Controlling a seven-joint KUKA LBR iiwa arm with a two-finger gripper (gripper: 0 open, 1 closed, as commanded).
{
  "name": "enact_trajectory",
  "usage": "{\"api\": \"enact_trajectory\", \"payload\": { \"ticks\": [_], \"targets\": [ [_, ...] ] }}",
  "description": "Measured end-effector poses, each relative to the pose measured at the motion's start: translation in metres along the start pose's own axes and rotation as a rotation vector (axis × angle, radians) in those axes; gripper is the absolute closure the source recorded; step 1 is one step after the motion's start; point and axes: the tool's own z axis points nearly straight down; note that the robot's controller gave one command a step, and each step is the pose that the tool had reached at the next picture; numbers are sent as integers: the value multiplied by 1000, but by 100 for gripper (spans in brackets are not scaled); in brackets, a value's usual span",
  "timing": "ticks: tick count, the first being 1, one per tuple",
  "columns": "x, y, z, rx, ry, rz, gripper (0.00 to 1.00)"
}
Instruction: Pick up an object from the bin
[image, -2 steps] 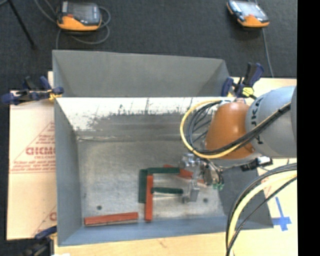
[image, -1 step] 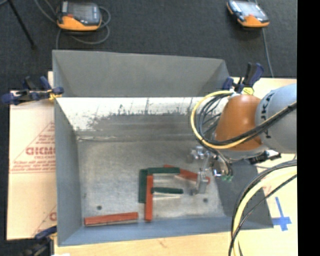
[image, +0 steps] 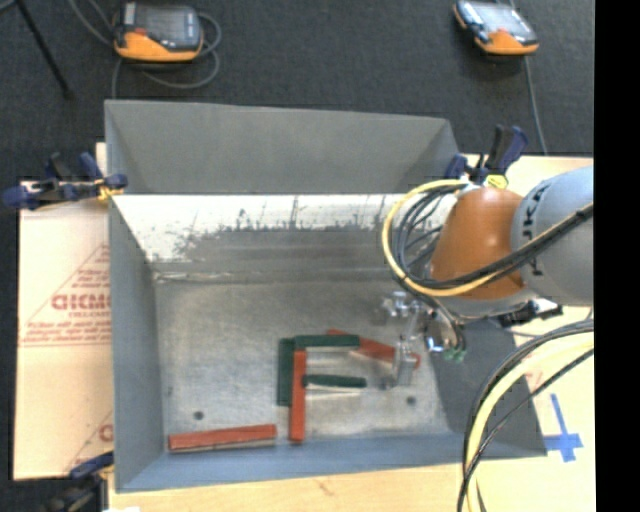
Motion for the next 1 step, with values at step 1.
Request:
{"api": "enact_trajectory", "payload": {
  "ticks": [1],
  "targets": [
    [-2, 0, -1, -1, -1, 2, 0]
  ]
}}
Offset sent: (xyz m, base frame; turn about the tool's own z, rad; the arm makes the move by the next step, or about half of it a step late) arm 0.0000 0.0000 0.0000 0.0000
